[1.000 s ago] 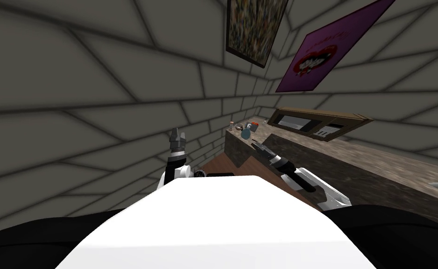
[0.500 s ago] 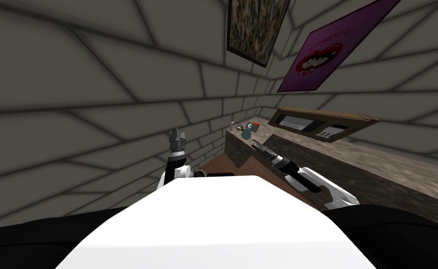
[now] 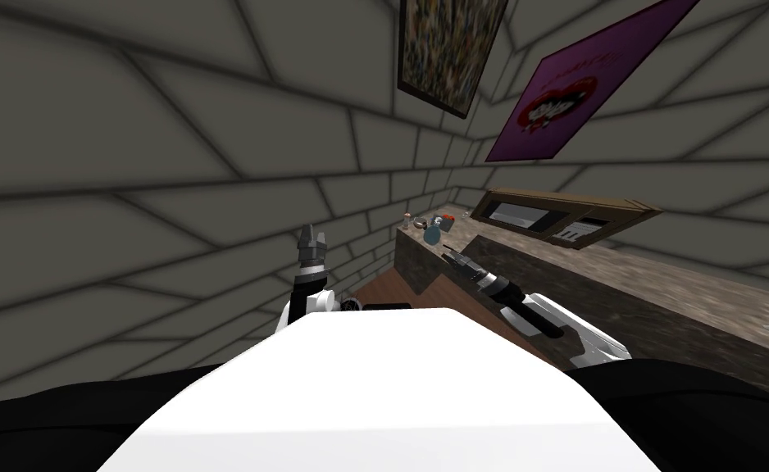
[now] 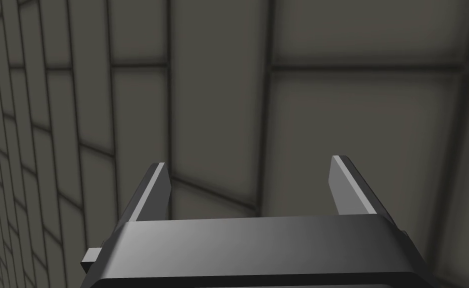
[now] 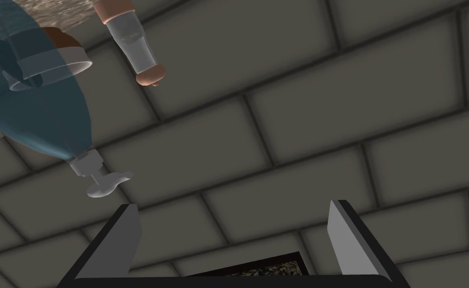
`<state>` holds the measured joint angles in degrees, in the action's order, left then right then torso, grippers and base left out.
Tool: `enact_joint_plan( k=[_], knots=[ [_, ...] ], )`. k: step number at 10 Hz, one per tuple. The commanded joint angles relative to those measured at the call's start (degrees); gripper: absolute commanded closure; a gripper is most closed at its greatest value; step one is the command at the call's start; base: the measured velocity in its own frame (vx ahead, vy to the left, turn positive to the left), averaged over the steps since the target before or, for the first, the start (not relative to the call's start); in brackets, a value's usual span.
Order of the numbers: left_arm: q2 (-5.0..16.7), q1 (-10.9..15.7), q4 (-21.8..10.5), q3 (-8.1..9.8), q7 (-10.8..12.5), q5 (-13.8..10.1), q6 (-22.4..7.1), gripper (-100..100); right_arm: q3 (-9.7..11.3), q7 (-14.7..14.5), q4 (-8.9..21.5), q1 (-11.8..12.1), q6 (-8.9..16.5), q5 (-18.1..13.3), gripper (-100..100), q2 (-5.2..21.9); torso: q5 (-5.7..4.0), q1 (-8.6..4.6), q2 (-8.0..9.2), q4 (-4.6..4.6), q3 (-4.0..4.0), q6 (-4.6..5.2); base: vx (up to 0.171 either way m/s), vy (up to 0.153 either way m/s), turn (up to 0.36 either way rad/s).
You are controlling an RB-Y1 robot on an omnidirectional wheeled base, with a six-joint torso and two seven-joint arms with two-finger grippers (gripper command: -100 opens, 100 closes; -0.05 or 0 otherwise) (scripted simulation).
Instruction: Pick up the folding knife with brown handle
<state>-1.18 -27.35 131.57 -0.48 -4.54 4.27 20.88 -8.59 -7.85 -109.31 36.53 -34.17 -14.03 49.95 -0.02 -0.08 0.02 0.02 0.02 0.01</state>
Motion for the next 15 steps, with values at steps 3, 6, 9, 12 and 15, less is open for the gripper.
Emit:
enact_joint_plan(
  k=[3, 6, 9, 12, 15],
  knots=[
    [0.01, 0.0, 0.0, 0.0, 0.0, 0.0, 0.0, 0, 0.32, 1.99, 0.49, 1.53, 0.83, -1.67, -100, 4.01, -0.05, -0.2, -0.18, -0.04, -0.11, -0.01, 0.047, -0.057, 0.122],
    [0.01, 0.0, 0.0, 0.01, 0.0, 0.0, 0.0, 0, 0.65, 4.14, 0.83, 2.93, 1.67, -3.3, -100, 7.98, -0.07, -0.28, -0.13, -0.04, -0.08, -0.01, 0.035, -0.078, 0.13],
    [0.01, -0.01, 0.0, 0.01, 0.0, 0.0, 0.0, 0, 0.99, 6.67, 1.17, 4.63, 2.68, -5.17, -100, 12.76, -0.08, -0.35, -0.2, -0.05, -0.12, -0.01, 0.046, -0.096, 0.156],
    [0.01, 0.0, 0.0, 0.01, 0.0, 0.0, 0.0, 0, 1.3, 9.33, 1.47, 6.52, 3.73, -7.06, -100, 17.87, -0.09, -0.34, -0.17, -0.04, -0.11, -0.01, 0.03, -0.1, 0.154],
    [0.01, -0.01, 0.0, 0.01, 0.0, 0.0, 0.0, 0, 1.56, 11.69, 1.84, 8.69, 4.75, -8.75, -100, 22.92, -0.09, -0.34, -0.17, -0.04, -0.11, 0.01, 0.032, -0.1, 0.136]
  ],
)
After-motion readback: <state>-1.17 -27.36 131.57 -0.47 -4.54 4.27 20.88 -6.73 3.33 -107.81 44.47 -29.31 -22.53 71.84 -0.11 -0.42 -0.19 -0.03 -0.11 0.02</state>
